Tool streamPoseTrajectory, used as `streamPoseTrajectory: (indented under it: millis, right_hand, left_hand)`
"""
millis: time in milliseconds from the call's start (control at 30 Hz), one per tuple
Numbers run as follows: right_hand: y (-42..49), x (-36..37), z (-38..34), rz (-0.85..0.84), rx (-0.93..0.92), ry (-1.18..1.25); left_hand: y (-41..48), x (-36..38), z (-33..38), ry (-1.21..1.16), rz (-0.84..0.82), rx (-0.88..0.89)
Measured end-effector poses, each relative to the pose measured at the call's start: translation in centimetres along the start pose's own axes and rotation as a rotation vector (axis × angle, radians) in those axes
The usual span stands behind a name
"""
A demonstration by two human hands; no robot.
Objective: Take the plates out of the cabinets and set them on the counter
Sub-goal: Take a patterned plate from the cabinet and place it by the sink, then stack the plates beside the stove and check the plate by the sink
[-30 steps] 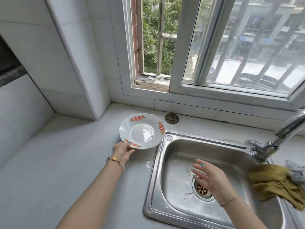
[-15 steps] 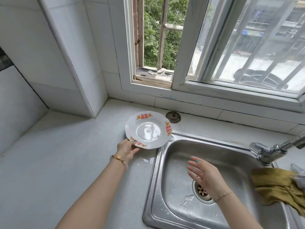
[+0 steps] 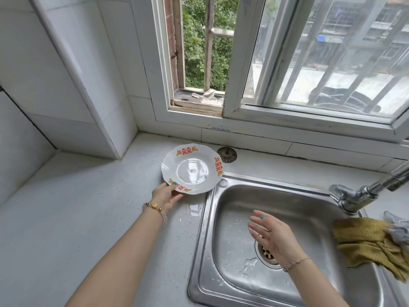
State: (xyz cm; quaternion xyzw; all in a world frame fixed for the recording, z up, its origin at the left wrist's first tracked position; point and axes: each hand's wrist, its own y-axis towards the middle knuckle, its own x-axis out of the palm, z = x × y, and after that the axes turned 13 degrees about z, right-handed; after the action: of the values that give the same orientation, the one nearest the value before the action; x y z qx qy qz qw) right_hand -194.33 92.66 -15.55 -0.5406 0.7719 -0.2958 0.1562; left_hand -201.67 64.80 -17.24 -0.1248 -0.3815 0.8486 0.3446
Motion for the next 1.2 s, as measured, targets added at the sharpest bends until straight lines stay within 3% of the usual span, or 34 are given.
streamPoseTrajectory:
  millis: [333,467,567,667,967,1200]
  right_hand:
    - [-1.0,-0.5,-1.2,-0.004,-0.047,0.04]
    - [-1.9,-0.8,-1.7,-0.008,-0.074,0.087]
    - [-3.1,-1.2,-2.1,-0.018,-0.107,0.114]
    - [-4.5,-2.2,-2.4,-0.025,-0.143,0.158]
    - [-8.4,-9.4,-1.9,0.081,-0.255,0.316]
    - [-12.3,-19.0,2.1,0.4,-0.238,0.498]
  left_hand:
    - [-1.6,-1.5,-0.2,0.032,0.006,0.098]
    - [-4.6,-2.0,-0.5,0.346,0.064,0.48]
    - [-9.2,-1.2,-0.8,0.356,-0.178,0.587]
    - [-13.6,-0.1,-1.7,0.339,-0.352,0.589]
    - [-20.9,3.8,-8.2,0.321,-0.655,0.473]
    - [-26.3,6.8,-16.5,0.5,-0.869,0.321]
